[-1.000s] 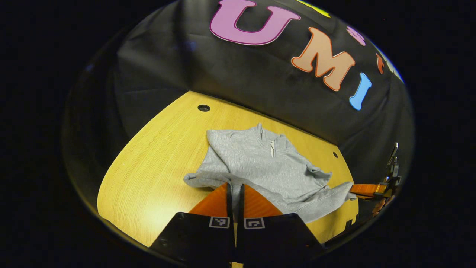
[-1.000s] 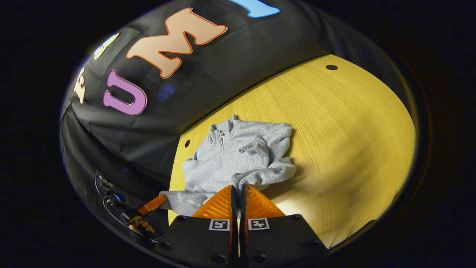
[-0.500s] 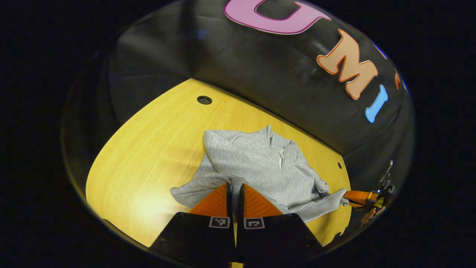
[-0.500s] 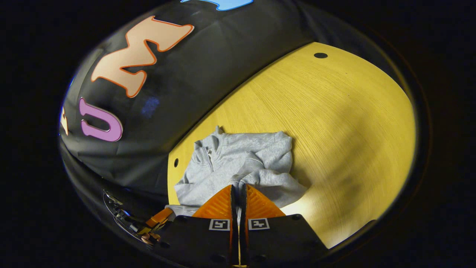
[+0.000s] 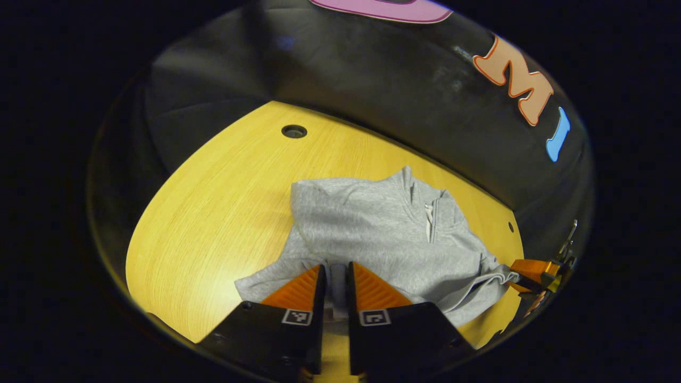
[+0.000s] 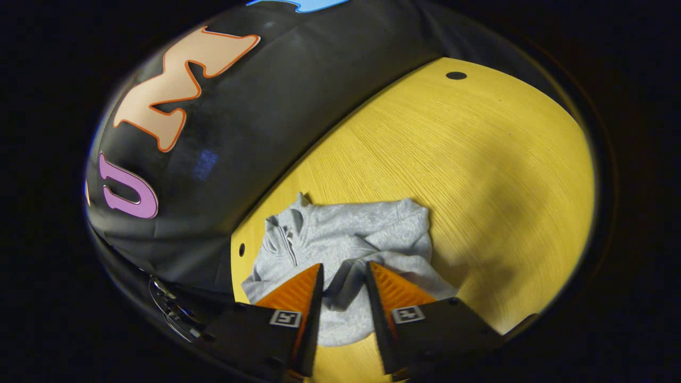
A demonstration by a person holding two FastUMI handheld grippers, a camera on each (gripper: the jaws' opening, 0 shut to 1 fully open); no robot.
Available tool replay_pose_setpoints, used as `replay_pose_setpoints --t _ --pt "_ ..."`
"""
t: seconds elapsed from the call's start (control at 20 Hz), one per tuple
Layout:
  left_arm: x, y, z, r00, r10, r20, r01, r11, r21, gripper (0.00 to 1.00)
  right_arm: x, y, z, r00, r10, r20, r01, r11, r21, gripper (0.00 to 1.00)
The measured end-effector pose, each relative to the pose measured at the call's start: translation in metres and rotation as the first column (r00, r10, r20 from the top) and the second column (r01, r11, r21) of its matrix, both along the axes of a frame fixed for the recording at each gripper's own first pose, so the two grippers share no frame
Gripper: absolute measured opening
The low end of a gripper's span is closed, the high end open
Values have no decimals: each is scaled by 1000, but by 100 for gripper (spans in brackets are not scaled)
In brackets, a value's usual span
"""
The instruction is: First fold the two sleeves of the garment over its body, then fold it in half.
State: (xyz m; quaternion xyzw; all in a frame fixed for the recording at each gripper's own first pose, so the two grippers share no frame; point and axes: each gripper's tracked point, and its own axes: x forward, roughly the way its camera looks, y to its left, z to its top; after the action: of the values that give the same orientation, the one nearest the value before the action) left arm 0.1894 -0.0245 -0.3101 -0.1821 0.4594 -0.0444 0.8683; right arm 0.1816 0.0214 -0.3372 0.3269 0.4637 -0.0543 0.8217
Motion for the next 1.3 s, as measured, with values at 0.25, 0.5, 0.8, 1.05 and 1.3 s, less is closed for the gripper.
replay_pose_setpoints --t 0.25,0.5,0.8,1.05,1.3 --pt "15 16 29 990 46 131 -57 995 83 96 5 -11 38 982 94 162 -67 984 -164 98" --pt "17 25 86 946 -14 323 -63 972 228 96 -10 -20 97 910 227 346 -80 917 -392 98" --pt "-10 26 159 860 -112 498 -86 930 358 95 -34 -28 177 792 357 495 -15 822 -569 98" --pt "-43 28 198 808 -123 576 -141 909 392 94 -56 -32 230 703 427 569 65 757 -650 98" --pt "-54 18 221 779 -125 615 -151 914 376 94 -70 -17 243 671 437 599 79 762 -643 98"
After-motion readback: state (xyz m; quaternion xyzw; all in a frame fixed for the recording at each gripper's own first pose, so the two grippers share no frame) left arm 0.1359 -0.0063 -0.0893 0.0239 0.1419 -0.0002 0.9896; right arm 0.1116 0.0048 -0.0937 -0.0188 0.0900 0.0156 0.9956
